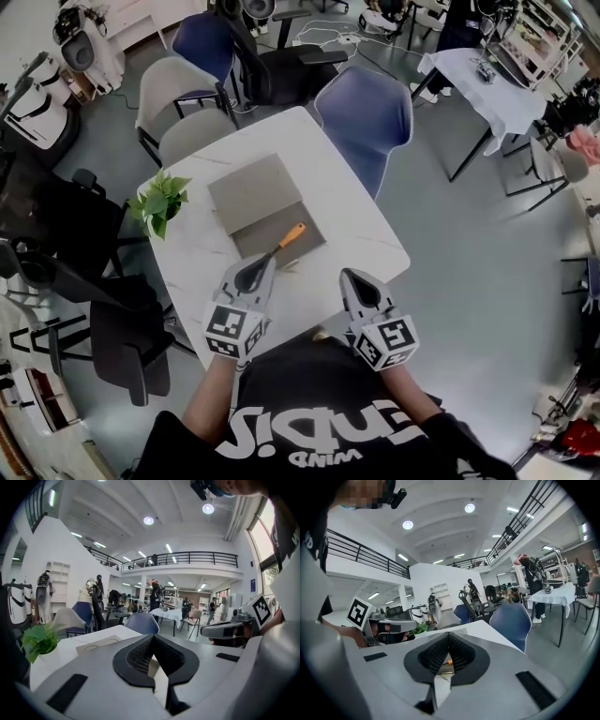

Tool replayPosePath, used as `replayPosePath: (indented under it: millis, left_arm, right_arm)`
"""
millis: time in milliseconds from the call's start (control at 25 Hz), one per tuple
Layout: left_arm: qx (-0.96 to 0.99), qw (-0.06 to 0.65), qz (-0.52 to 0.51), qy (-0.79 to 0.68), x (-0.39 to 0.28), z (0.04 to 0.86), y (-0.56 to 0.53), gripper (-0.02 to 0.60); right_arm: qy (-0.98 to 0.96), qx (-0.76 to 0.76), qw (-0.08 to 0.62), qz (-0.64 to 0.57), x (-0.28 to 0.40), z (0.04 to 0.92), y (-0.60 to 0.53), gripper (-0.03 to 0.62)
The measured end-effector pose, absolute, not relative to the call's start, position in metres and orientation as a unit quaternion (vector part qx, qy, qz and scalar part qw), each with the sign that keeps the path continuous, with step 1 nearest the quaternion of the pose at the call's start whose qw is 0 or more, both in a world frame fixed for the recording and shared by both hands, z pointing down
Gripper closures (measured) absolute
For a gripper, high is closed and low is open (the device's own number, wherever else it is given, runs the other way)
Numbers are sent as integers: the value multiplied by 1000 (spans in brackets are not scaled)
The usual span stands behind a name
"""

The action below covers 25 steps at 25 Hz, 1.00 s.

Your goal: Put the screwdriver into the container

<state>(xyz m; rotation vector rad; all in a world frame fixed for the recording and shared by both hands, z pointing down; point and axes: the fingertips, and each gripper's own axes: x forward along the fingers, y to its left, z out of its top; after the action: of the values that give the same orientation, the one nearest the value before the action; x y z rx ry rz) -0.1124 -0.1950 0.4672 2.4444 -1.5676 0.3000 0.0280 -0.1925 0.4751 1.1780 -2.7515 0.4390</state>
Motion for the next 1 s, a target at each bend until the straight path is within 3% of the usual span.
replayPosePath:
  millis: [320,1000]
  left_arm:
    - [816,107,28,-568,-127,463,-158,568]
    - [819,114,27,-561,-132,469,-151,568]
  right_arm:
    - [-912,383,50,137,22,471,-188,582]
    - [-916,375,51,131,17,468,-182,582]
